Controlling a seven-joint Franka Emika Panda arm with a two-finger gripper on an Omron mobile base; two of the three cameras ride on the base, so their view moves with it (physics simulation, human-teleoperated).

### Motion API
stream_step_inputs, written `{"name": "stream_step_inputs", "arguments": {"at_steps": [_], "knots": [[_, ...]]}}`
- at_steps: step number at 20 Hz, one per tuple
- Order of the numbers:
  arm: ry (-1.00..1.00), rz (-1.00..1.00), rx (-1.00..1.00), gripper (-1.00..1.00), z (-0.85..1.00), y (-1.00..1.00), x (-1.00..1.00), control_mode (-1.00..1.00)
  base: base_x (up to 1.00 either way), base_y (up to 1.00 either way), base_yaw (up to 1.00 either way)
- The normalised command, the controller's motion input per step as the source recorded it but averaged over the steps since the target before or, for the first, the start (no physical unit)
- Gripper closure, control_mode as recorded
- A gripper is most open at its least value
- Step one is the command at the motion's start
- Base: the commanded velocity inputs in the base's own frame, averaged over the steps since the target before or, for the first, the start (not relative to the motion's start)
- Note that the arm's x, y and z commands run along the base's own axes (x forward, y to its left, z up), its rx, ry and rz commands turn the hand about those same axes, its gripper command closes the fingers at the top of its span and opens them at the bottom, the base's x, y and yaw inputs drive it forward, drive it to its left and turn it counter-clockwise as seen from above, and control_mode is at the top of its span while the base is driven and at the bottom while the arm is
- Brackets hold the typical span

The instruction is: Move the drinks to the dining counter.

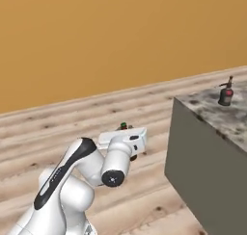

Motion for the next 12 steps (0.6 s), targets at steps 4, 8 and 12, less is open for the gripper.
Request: {"name": "stream_step_inputs", "arguments": {"at_steps": [4,8,12], "knots": [[0.00,0.00,0.00,1.00,0.00,0.00,0.00,1.00,-0.52,0.50,-0.60],[0.00,0.00,0.00,1.00,0.00,0.00,0.00,1.00,0.34,0.33,-0.68],[0.00,0.00,0.00,1.00,0.00,0.00,0.00,1.00,0.96,0.29,-0.67]]}}
